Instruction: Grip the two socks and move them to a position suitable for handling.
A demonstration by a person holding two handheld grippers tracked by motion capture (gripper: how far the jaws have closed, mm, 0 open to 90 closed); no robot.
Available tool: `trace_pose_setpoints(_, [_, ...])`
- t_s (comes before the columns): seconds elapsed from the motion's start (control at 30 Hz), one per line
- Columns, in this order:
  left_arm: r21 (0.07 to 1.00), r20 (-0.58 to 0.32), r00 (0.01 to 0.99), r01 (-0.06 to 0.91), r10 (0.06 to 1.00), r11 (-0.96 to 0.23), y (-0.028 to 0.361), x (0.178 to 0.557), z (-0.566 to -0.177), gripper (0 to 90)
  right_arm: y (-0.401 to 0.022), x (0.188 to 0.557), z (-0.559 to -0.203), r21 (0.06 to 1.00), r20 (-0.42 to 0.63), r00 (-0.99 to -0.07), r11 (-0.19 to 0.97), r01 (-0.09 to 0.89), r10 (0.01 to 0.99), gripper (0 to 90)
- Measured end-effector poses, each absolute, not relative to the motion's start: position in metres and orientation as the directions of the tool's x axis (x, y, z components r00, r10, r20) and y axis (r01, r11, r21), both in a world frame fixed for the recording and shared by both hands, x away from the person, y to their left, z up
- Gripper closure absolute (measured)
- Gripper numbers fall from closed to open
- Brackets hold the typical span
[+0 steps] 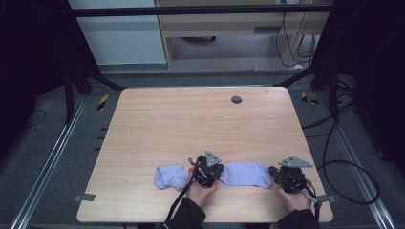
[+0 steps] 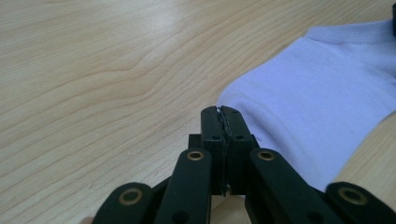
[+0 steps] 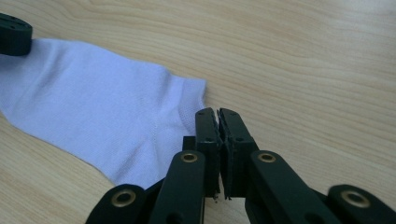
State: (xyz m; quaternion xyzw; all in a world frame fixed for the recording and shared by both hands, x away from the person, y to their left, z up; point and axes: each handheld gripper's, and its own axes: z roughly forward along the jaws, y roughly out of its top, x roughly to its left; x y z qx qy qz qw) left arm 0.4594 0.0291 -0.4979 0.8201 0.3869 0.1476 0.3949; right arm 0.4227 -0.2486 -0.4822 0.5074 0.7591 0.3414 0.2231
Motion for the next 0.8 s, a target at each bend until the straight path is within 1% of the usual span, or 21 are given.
trace_pose_setpoints(0.1, [0.765,-0.057,0.657,0.513,0.752,-0.390,0.028,0.460,-0.499,87.2,-0.248,0.422,-0.483,0.732,0.005,-0.374,0.251,0.633,0.927,85.7])
trace_pose_setpoints(0.17, [0.775,-0.051,0.655,0.502,0.754,-0.384,0.031,0.460,-0.496,81.9,-0.248,0.421,-0.484,0.733,-0.002,-0.371,0.254,0.631,0.929,80.1])
trace_pose_setpoints(0.2, [0.783,-0.046,0.652,0.494,0.757,-0.378,0.033,0.460,-0.492,77.5,-0.248,0.420,-0.482,0.754,-0.001,-0.372,0.245,0.610,0.928,75.1])
trace_pose_setpoints(0.23, [0.791,-0.043,0.651,0.486,0.758,-0.373,0.036,0.460,-0.489,77.5,-0.248,0.420,-0.482,0.754,-0.001,-0.372,0.245,0.610,0.928,75.1])
trace_pose_setpoints(0.27, [0.793,-0.042,0.654,0.482,0.755,-0.373,0.038,0.460,-0.485,74.2,-0.248,0.421,-0.478,0.776,0.000,-0.369,0.233,0.587,0.930,71.2])
trace_pose_setpoints(0.3, [0.795,-0.040,0.657,0.478,0.753,-0.374,0.041,0.460,-0.480,74.2,-0.248,0.421,-0.478,0.776,0.000,-0.369,0.233,0.587,0.930,71.2])
trace_pose_setpoints(0.4, [0.811,-0.028,0.658,0.455,0.753,-0.368,0.052,0.460,-0.461,69.3,-0.244,0.421,-0.472,0.802,0.004,-0.383,0.226,0.553,0.924,65.9])
trace_pose_setpoints(0.5, [0.819,0.006,0.658,0.429,0.753,-0.381,0.062,0.459,-0.445,64.4,-0.240,0.421,-0.467,0.822,0.006,-0.402,0.224,0.523,0.915,59.6])
trace_pose_setpoints(0.57, [0.829,0.032,0.658,0.403,0.753,-0.387,0.076,0.456,-0.431,60.6,-0.234,0.421,-0.462,0.835,0.019,-0.418,0.216,0.506,0.908,54.2])
trace_pose_setpoints(0.7, [0.840,0.035,0.644,0.395,0.764,-0.371,0.097,0.455,-0.419,57.4,-0.228,0.423,-0.459,0.842,0.021,-0.448,0.226,0.490,0.894,51.4])
trace_pose_setpoints(0.8, [0.845,0.044,0.613,0.398,0.789,-0.356,0.127,0.454,-0.411,54.0,-0.215,0.424,-0.455,0.847,0.026,-0.482,0.238,0.476,0.876,47.9])
